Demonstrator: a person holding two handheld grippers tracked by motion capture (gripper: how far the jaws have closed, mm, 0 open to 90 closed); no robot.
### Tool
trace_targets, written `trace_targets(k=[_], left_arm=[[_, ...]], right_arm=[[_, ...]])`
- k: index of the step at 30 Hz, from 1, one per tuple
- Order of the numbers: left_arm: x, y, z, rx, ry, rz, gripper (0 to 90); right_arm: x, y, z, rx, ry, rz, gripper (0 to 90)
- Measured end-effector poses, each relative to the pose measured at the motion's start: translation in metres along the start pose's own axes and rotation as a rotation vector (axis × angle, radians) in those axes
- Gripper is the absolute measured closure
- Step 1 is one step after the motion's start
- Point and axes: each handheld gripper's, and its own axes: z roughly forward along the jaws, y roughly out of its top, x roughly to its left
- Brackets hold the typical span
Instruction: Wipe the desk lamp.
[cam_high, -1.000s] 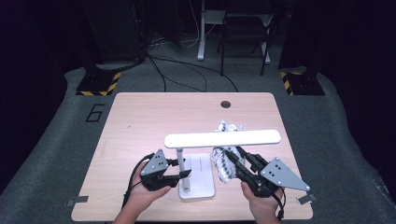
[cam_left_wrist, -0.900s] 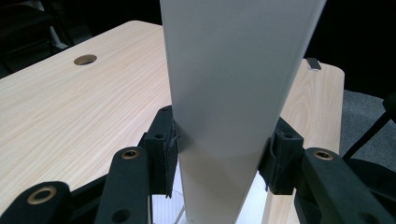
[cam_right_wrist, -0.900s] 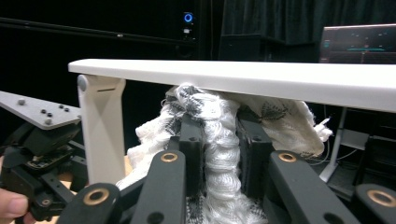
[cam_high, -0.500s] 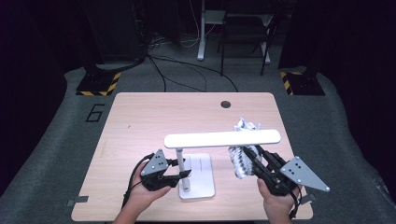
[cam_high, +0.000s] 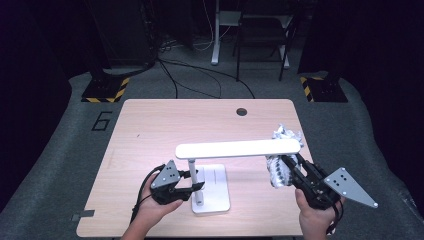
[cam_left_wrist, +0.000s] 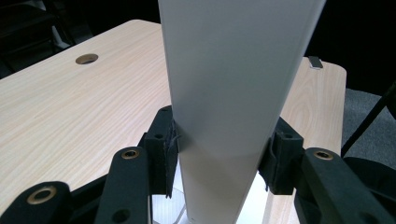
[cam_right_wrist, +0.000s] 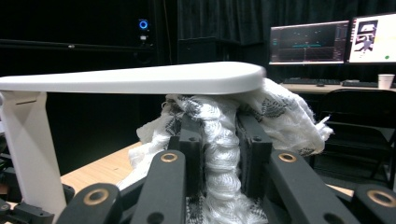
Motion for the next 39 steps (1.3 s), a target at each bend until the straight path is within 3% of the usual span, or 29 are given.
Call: trace_targets(k=[19, 31, 39], left_arm=[[0.000, 0.000, 0.000, 0.007, -0.002, 0.003, 54.0], [0.000, 0.000, -0.001, 0.012, 0.005, 0.006, 54.0], [-0.001, 0.000, 0.001, 0.006, 0.010, 0.006, 54.1]], right_arm=[[-0.017, 0.000, -0.012, -0.004, -0.054, -0.002, 74.7], [0.000, 0.002, -0.003, 0.012, -0.016, -0.029, 74.7], [0.026, -0.001, 0.017, 0.035, 0.067, -0.055, 74.7]])
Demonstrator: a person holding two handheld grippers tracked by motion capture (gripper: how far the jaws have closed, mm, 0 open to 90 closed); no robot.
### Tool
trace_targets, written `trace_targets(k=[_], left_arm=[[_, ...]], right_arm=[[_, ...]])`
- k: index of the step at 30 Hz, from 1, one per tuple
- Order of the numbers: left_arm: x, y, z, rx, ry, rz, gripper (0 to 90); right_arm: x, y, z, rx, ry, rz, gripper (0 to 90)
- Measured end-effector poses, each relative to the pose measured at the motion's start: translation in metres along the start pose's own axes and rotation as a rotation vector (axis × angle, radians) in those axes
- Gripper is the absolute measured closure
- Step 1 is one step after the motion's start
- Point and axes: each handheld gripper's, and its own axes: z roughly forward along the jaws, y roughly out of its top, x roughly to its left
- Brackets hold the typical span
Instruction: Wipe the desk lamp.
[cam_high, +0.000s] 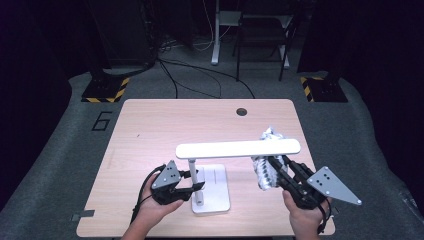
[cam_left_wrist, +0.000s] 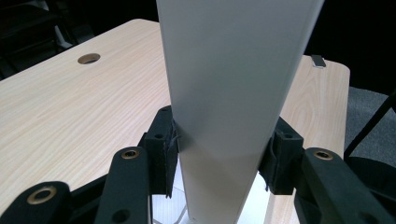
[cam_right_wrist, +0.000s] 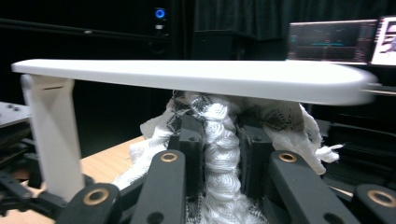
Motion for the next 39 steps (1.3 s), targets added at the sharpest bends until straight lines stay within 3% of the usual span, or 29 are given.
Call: trace_targets(k=[9, 21, 39], left_arm=[[0.000, 0.000, 0.000, 0.006, 0.004, 0.003, 54.1], [0.000, 0.000, 0.000, 0.008, 0.008, 0.012, 54.1], [-0.001, 0.000, 0.001, -0.005, 0.011, 0.005, 54.1]], right_arm=[[0.029, 0.000, 0.023, 0.014, 0.094, -0.018, 74.7], [0.055, -0.001, 0.044, 0.023, 0.175, -0.018, 74.7], [0.076, -0.001, 0.060, 0.033, 0.246, -0.035, 74.7]])
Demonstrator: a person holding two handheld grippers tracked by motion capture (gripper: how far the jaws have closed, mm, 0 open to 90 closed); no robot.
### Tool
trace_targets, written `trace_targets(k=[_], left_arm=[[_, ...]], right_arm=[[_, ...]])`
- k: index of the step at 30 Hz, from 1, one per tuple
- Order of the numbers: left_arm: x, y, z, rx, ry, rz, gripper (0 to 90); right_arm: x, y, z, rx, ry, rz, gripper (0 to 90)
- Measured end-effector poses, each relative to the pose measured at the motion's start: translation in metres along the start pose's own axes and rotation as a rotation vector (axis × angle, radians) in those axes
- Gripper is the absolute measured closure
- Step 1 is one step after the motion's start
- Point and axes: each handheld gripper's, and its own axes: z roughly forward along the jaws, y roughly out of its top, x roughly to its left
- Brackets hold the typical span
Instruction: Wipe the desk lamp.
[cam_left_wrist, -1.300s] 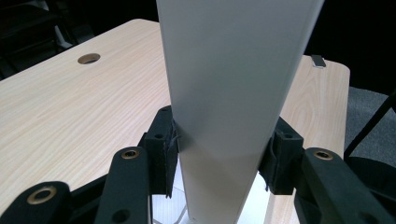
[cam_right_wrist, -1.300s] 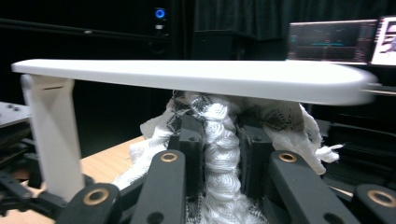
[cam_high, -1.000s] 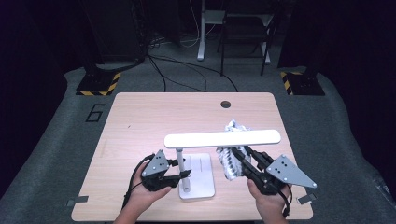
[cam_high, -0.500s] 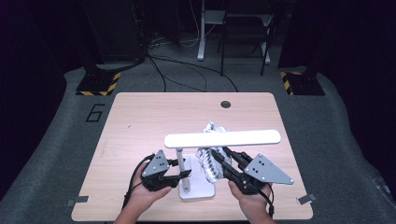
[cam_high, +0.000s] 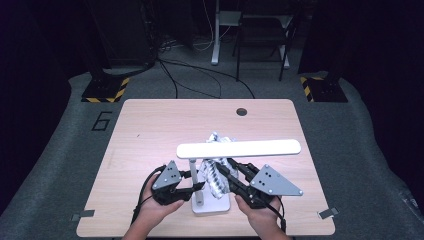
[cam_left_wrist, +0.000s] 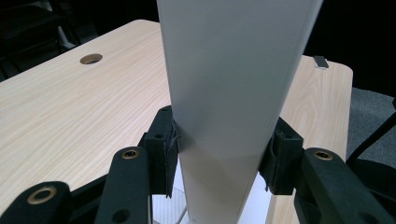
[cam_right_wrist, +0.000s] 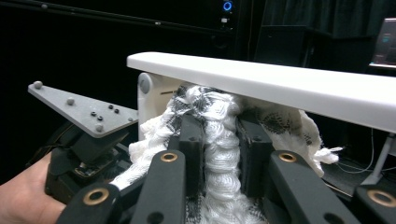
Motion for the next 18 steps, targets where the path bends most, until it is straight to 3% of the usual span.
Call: trace_targets(k=[18], left_arm=[[-0.0005, -0.0002, 0.0004, -0.007, -0.001, -0.010, 54.2]], right_arm=[[0.0086, 0.0031, -0.0069, 0.005, 0.069, -0.017, 74.7]])
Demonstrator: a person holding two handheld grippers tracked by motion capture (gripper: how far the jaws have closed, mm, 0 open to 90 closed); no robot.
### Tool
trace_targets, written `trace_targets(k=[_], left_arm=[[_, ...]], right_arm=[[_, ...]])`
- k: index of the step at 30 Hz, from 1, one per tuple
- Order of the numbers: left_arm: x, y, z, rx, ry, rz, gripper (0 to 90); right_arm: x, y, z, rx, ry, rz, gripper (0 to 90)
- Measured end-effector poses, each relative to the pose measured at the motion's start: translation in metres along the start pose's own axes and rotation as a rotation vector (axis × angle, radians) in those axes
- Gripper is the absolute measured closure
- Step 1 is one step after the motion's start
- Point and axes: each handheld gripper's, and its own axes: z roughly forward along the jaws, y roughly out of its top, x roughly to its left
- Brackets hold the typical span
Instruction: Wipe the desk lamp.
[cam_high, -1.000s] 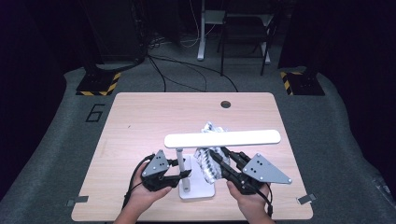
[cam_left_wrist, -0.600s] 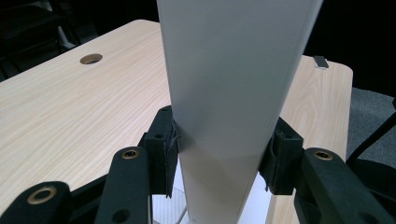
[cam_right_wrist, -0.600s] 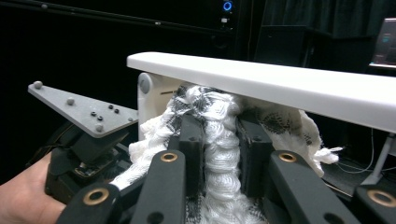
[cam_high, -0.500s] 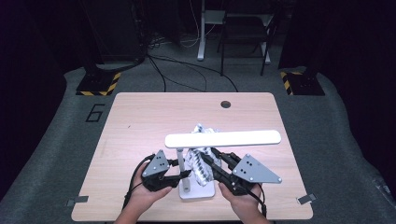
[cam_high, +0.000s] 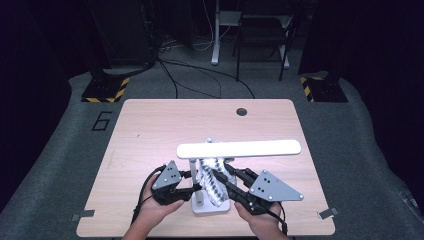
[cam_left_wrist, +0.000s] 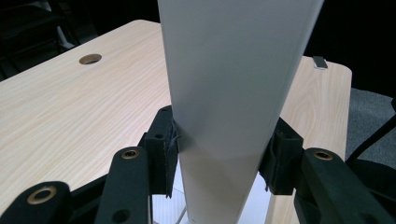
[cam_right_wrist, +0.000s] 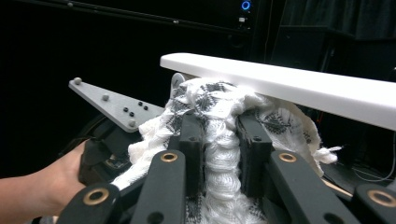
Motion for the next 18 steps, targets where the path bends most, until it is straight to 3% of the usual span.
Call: trace_targets(k=[9, 18], left_arm=[[0.000, 0.000, 0.000, -0.003, 0.000, -0.002, 54.1], [0.000, 0.000, 0.000, 0.000, 0.004, 0.001, 54.1]], right_arm=[[0.004, 0.005, -0.011, -0.010, 0.039, -0.008, 74.8], [0.005, 0.027, -0.021, -0.045, 0.058, -0.015, 75.1]])
